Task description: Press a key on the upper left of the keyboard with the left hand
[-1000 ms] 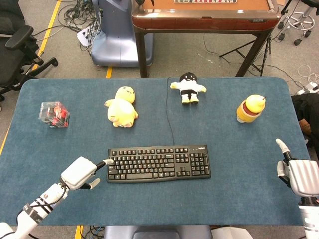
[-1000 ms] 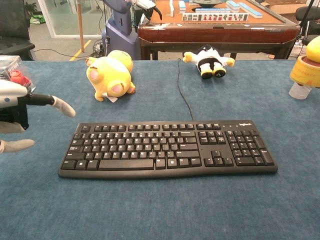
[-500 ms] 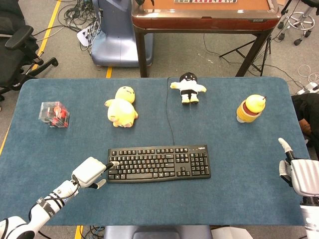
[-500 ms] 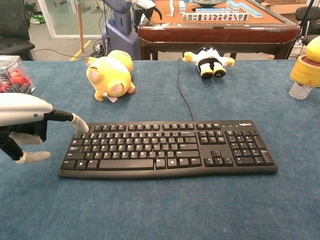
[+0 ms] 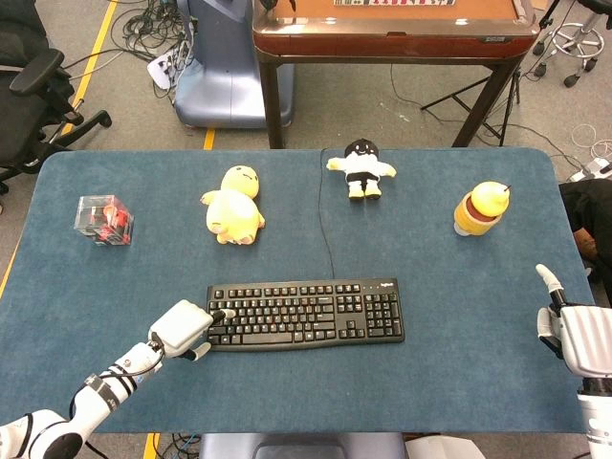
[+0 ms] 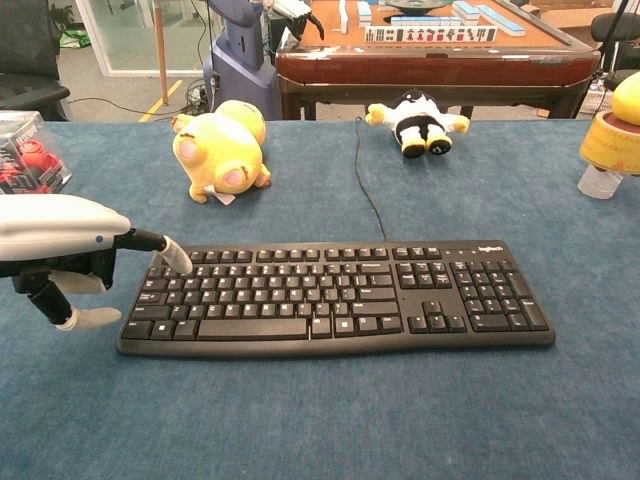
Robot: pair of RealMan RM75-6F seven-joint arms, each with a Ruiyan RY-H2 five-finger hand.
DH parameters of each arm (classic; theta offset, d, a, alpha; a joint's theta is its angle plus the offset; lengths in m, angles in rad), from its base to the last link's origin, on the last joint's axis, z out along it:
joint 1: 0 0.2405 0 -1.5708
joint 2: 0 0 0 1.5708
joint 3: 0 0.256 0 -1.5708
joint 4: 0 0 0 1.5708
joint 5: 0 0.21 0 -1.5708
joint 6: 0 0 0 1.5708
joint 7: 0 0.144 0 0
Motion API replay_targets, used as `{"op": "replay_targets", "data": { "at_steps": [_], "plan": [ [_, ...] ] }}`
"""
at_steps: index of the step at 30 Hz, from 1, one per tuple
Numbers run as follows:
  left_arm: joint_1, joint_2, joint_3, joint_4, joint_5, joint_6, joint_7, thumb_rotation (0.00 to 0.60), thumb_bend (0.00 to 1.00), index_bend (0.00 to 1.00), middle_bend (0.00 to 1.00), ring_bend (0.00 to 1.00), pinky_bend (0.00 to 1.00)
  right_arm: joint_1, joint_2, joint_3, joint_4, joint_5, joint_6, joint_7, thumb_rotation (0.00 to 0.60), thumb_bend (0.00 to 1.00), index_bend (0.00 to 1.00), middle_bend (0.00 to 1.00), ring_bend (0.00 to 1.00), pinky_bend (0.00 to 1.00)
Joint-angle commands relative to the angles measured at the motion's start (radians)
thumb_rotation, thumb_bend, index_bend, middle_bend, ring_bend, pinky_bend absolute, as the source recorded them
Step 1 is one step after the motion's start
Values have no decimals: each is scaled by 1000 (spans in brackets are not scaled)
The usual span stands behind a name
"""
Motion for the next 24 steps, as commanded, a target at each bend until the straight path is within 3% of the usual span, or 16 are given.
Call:
{"op": "replay_targets", "data": {
  "at_steps": [1,24],
  "plan": [
    [-10,-3,3,-6,-18,3,19,600,365,200,1000,1000,1000,-2,0,-1,0,-4,4,0,600,656,132,831,821,1000],
    [-50,-34,41,34,-101,15,63,600,364,203,1000,1000,1000,-1,-1,1,0,0,-2,-4,600,656,132,831,821,1000]
  ]
}}
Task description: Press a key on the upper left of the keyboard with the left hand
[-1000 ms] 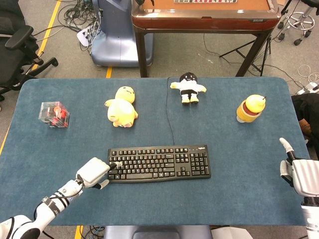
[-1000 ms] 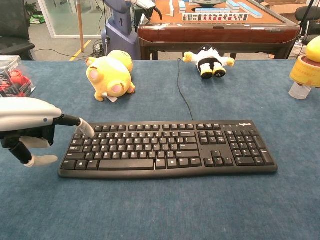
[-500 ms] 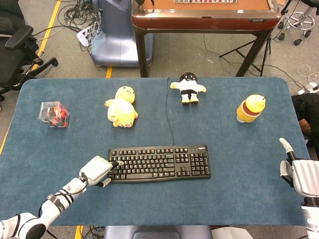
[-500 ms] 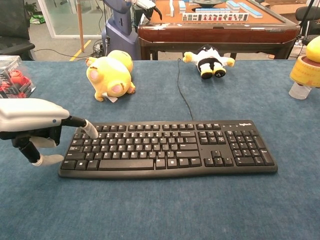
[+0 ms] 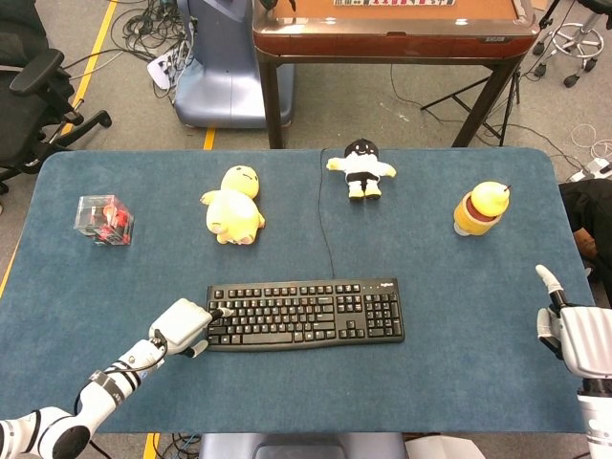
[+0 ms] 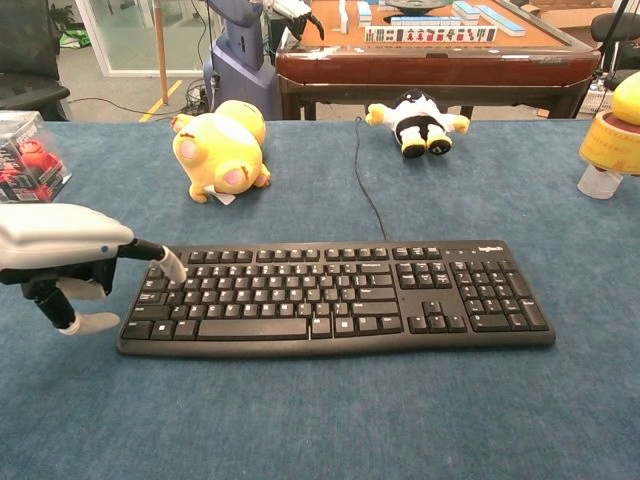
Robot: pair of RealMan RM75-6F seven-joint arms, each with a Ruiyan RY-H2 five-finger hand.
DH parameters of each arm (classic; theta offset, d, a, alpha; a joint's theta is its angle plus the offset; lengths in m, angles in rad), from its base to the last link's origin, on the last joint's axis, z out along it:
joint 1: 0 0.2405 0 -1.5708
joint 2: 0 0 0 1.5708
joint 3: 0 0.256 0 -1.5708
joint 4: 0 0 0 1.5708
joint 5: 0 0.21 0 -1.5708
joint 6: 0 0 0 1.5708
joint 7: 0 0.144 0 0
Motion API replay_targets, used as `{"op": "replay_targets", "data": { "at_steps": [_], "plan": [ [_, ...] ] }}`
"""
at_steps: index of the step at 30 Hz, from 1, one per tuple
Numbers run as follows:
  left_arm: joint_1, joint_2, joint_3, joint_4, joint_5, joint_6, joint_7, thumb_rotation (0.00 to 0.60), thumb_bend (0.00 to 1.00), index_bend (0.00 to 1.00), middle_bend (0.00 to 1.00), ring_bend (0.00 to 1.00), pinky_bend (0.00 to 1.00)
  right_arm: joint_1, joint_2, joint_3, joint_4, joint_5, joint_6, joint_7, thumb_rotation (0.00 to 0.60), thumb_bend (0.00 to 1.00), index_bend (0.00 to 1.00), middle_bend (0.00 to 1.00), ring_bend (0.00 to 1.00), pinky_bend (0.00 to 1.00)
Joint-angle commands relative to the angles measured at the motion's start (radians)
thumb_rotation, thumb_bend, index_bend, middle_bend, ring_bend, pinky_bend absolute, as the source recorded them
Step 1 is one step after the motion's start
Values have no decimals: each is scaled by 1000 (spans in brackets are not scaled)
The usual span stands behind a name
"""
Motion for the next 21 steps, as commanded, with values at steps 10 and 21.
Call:
{"op": "replay_targets", "data": {
  "at_steps": [10,21],
  "plan": [
    [-27,-9,3,-1,-33,2,21,600,364,203,1000,1000,1000,0,0,0,-1,1,-2,-1,600,656,132,831,821,1000],
    [-50,-19,13,-8,-64,9,52,600,364,203,1000,1000,1000,-2,2,0,-2,0,1,2,600,656,132,831,821,1000]
  ]
}}
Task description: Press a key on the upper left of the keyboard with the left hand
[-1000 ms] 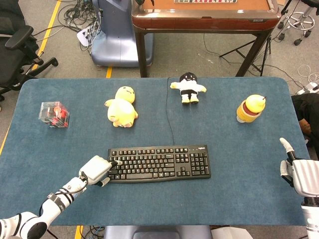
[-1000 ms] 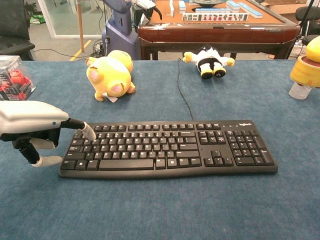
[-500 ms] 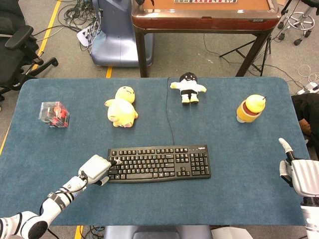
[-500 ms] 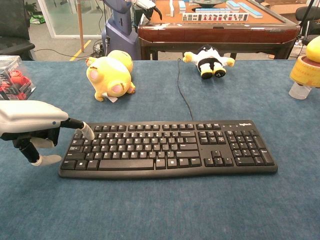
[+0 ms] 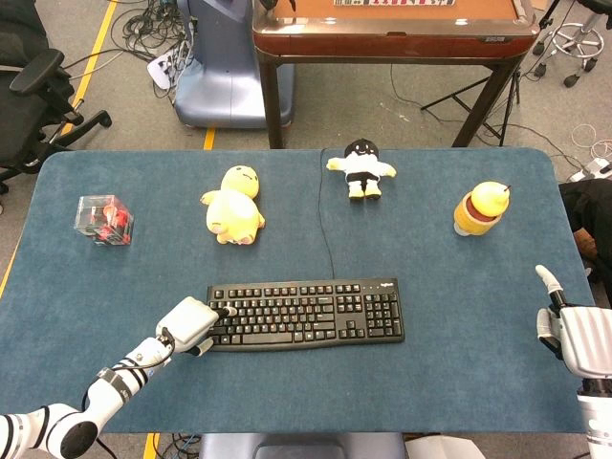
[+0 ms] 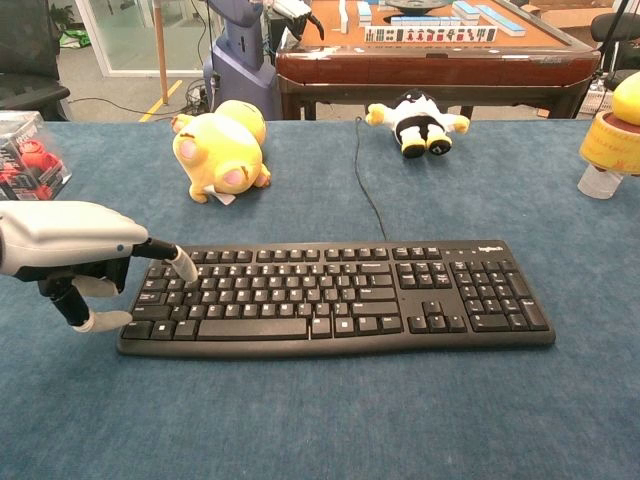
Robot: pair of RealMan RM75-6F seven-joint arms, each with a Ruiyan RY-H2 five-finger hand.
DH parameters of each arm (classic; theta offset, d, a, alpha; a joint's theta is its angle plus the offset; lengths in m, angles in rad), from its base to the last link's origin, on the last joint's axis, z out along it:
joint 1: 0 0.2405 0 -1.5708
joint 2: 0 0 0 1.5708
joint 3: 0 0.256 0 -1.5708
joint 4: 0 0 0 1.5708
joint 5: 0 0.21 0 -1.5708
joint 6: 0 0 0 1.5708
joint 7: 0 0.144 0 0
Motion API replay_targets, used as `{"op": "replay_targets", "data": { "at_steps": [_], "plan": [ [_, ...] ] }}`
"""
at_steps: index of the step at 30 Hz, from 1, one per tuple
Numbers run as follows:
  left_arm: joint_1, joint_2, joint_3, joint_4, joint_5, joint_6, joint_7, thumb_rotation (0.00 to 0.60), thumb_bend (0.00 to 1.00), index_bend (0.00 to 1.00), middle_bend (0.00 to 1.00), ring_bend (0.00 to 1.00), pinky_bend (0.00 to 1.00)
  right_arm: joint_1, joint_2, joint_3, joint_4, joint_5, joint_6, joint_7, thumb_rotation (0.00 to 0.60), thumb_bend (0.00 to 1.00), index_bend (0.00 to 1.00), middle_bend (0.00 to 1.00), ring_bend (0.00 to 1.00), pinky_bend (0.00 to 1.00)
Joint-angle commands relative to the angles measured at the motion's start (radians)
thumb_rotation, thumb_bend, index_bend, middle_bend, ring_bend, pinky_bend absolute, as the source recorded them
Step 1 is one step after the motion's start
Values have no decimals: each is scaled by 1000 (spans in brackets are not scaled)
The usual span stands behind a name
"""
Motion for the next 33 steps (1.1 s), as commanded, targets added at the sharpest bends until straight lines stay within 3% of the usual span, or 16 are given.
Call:
{"op": "replay_targets", "data": {
  "at_steps": [1,33],
  "plan": [
    [-4,-2,3,1,-5,2,5,600,364,203,1000,1000,1000,0,0,0,0,0,0,0,600,656,132,831,821,1000],
    [-36,-17,35,-7,-52,41,66,600,364,209,1000,1000,1000,-2,0,0,0,-2,2,3,600,656,132,831,821,1000]
  ]
}}
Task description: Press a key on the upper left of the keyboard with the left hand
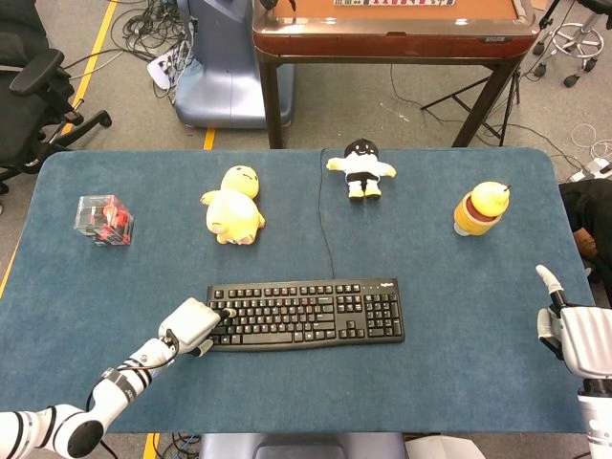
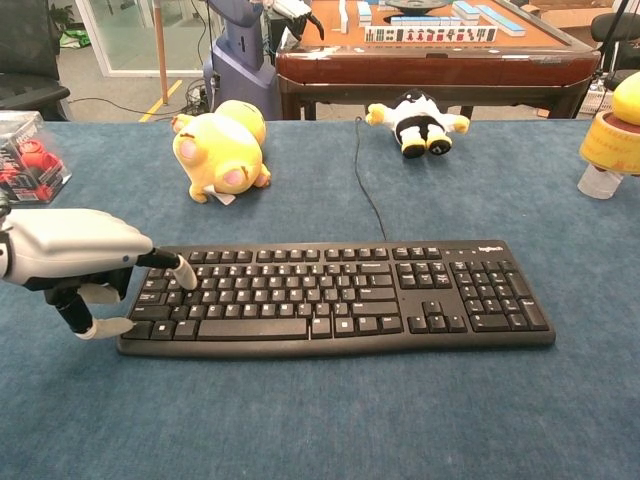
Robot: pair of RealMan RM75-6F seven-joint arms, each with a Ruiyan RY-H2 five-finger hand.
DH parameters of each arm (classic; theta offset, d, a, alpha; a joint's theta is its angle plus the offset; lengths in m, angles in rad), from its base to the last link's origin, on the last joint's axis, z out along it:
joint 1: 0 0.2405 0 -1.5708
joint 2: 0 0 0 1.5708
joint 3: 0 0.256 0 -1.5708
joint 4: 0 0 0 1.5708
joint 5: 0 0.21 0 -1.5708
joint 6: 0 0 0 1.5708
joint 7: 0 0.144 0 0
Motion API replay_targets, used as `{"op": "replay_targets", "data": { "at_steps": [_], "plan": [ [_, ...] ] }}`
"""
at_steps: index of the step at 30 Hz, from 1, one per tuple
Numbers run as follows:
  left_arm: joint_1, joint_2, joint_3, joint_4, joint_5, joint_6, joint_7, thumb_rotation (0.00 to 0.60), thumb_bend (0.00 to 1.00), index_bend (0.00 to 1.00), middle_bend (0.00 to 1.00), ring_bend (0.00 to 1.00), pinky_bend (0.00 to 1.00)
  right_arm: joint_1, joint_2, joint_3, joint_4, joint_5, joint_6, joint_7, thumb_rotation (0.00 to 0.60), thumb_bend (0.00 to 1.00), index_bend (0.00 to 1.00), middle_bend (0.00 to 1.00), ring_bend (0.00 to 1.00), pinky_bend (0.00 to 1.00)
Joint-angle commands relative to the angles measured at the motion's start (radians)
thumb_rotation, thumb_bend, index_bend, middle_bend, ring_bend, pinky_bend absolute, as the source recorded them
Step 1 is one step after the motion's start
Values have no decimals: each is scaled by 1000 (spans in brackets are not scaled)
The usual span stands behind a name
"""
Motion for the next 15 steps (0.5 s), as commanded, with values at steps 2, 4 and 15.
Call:
{"op": "replay_targets", "data": {
  "at_steps": [2,4,15],
  "plan": [
    [2,21,-4,-23,7,19,-4,600,364,209,1000,1000,1000,0,-1,1,1,0,0,0,600,656,132,831,821,1000],
    [5,37,-5,-37,12,31,-4,600,364,209,1000,1000,1000,2,-2,1,2,0,-2,-1,600,656,132,831,821,1000],
    [68,143,2,-143,100,133,-67,600,359,185,988,995,1000,3,-2,-3,6,-12,-3,16,600,647,132,785,789,1000]
  ]
}}
